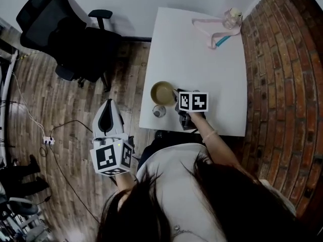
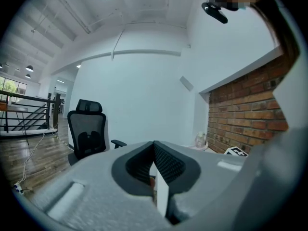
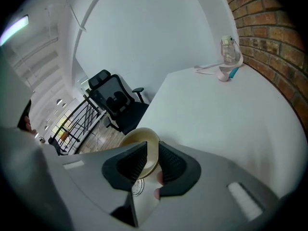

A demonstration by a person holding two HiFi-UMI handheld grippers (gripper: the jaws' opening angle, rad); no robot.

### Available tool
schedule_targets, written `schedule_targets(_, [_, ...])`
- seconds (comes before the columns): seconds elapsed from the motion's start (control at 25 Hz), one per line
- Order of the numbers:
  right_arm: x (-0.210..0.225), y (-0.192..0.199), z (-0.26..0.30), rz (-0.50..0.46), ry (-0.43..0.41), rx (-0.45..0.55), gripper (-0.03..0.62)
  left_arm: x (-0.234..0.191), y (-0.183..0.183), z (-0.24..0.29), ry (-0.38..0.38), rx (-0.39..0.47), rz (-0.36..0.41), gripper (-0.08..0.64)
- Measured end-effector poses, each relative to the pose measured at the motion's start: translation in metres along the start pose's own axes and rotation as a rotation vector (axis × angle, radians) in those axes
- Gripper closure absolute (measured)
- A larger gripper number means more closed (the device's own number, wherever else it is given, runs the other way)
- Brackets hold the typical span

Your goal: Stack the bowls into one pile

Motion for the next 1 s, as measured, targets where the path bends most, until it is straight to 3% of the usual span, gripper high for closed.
schedule_targets(0.4, [-0.006, -0.006, -0.036, -0.006, 0.078, 0.158, 0.525, 0.012, -0.005, 0.012, 0.130, 0.005, 0.044, 0.560])
schedule_targets(1.0, [-0.036, -0.012, -0.110, -0.151, 0.220, 0.432, 0.550, 0.039, -0.015, 0.023, 0.324, 0.006, 0.140, 0.560])
Point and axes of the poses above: the fingertips, and each gripper's own axes: z forward along the fingers, x to its right, y out of its underside, the point moved 3 cm from there along -z, backward along the fingers, and after that the axes turned 11 degrees about -x, right-handed, at the moved point
